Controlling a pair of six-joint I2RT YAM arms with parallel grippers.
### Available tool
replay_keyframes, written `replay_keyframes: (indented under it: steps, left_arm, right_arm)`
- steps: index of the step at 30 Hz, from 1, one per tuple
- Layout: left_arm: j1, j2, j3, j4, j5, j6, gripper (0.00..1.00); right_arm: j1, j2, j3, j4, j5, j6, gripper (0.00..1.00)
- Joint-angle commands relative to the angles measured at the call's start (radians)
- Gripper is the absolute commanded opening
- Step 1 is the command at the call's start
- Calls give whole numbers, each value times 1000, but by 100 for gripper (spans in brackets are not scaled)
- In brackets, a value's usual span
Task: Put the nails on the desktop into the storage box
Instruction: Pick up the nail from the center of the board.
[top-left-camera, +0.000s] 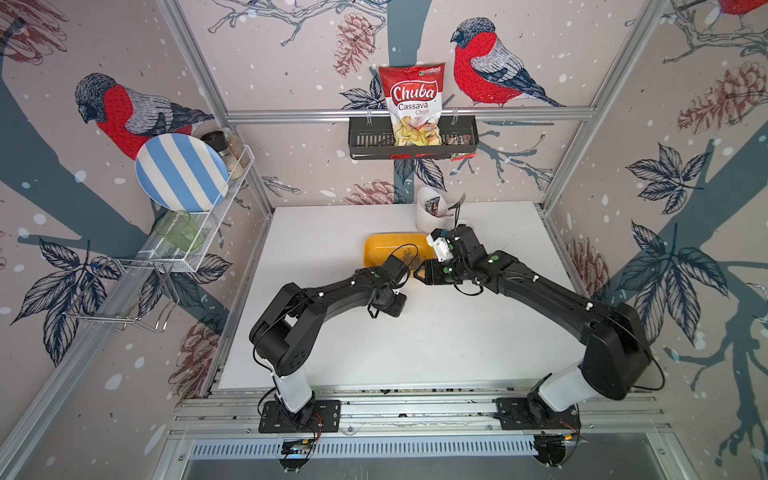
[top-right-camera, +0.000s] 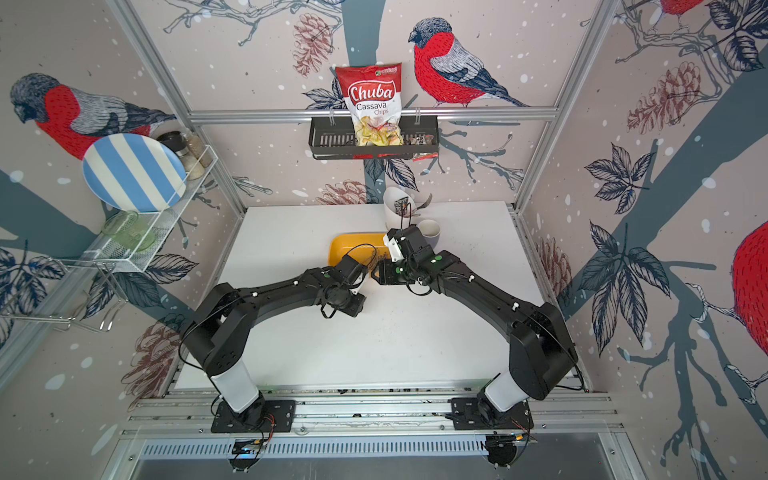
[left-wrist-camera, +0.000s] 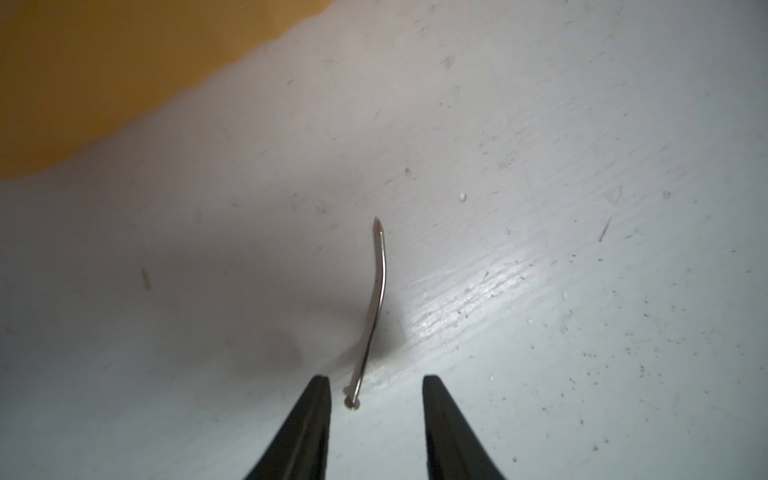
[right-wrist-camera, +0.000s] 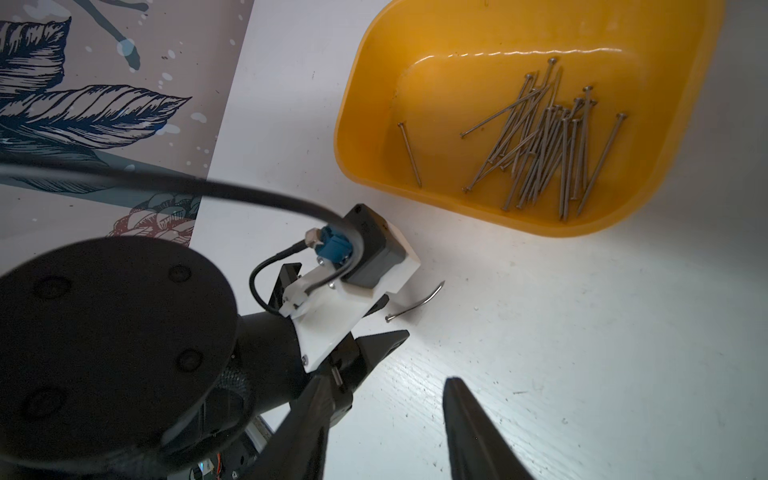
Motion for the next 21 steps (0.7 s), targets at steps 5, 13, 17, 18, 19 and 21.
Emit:
replay_keyframes:
  steps: [5,13,17,18,19,21]
  left_arm:
    - [-11,37,22,-34,-27,31,36]
    - [-11,92,21,-50,-37,43,28]
    - [-13,106,12,-61,-49,52,18]
    - [-15,109,10,-64,-49,55,17]
    - [-17,111,8,-66,-50,57,16]
    - [-25,113,2,-70,-59,60,15]
  right_arm:
    - [-28,-8,0,15,13,-3,48]
    - [-70,-31,-26,32,11,7,48]
    - [-83,-38,-36,41,8,16,48]
    - [-85,-38,-37,43,8,17,48]
    - [-87,-38,-37,44,8,18,48]
    - [-89,-38,-38,47,8,20,48]
